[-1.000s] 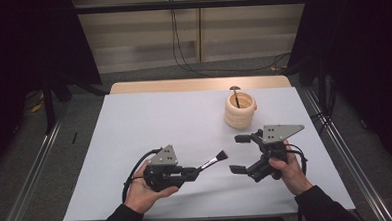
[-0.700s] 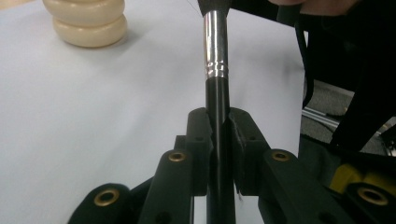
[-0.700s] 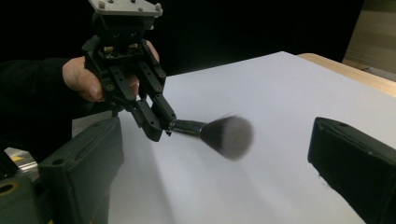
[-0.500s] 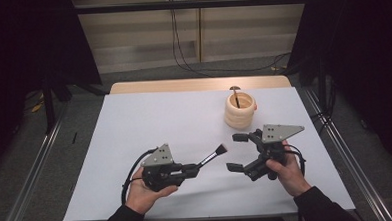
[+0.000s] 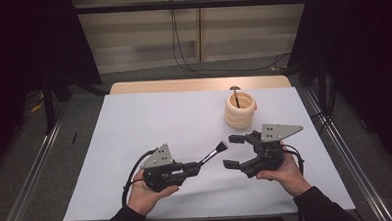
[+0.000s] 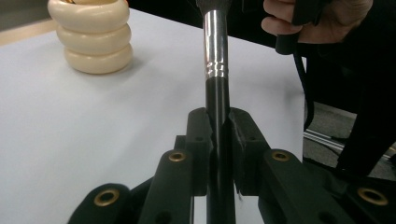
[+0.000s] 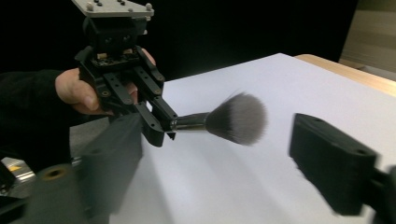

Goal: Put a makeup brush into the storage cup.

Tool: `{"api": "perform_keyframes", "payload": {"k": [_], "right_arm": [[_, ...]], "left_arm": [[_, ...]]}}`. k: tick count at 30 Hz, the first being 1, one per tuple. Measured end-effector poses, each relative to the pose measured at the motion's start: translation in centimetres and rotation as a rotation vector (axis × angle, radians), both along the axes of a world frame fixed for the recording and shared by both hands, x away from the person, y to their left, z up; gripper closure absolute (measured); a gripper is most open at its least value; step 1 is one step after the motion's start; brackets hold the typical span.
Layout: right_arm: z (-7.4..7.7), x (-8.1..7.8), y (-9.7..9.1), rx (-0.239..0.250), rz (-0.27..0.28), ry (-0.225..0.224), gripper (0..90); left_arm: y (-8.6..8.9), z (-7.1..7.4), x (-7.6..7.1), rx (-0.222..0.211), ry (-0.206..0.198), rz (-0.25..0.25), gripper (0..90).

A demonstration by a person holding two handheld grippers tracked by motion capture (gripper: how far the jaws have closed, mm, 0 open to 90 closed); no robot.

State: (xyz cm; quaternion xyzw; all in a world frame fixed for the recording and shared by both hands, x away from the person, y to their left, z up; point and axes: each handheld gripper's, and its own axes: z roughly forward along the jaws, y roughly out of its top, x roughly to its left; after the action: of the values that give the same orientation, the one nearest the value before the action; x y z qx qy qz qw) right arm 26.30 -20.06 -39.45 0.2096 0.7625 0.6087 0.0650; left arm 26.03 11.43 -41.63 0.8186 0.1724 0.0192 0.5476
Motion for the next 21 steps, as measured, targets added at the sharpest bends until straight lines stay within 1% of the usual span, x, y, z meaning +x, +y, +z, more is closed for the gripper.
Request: {"api": "perform_keyframes", "payload": {"k": [2, 4, 6, 9, 11, 12, 13, 16, 18, 19, 21], "right_arm": [[-0.01, 0.09, 0.17, 0.008, 0.0, -0.003, 21.5], [-0.05, 0.13, 0.25, 0.005, -0.005, 0.0, 22.3], [-0.13, 0.16, 0.26, 0.002, -0.009, 0.003, 22.5], [-0.1, 0.2, 0.16, 0.018, -0.005, 0.002, 25.8], [-0.09, 0.19, 0.12, 0.022, -0.008, 0.001, 25.9], [-0.11, 0.21, 0.11, 0.022, -0.006, 0.0, 26.2], [-0.16, 0.24, 0.12, 0.024, -0.002, 0.005, 26.6], [-0.38, 0.37, 0.12, 0.014, -0.002, 0.023, 27.9], [-0.59, 0.48, 0.16, 0.008, 0.01, 0.034, 29.5], [-0.7, 0.53, 0.17, 0.008, 0.016, 0.039, 30.8], [-0.86, 0.55, 0.27, 0.004, 0.029, 0.052, 33.8]], "left_arm": [[-0.13, 0.0, -0.04, -0.012, 0.001, -0.005, 79.5], [-0.21, 0.15, -0.18, -0.01, -0.005, -0.001, 79.5], [-0.27, 0.24, -0.24, -0.024, -0.008, -0.008, 79.5], [-0.44, 0.28, -0.24, -0.049, -0.01, -0.011, 79.5], [-0.55, 0.34, -0.28, -0.038, -0.018, -0.01, 79.5], [-0.64, 0.32, -0.3, -0.048, -0.013, -0.013, 79.5], [-0.69, 0.34, -0.34, -0.042, -0.017, -0.014, 79.5], [-0.81, 0.33, -0.42, -0.044, -0.016, -0.016, 79.5], [-0.83, 0.29, -0.42, -0.049, -0.014, -0.021, 79.5], [-0.84, 0.3, -0.43, -0.048, -0.017, -0.018, 79.5], [-0.92, 0.31, -0.39, -0.042, -0.022, -0.029, 79.5]]}}
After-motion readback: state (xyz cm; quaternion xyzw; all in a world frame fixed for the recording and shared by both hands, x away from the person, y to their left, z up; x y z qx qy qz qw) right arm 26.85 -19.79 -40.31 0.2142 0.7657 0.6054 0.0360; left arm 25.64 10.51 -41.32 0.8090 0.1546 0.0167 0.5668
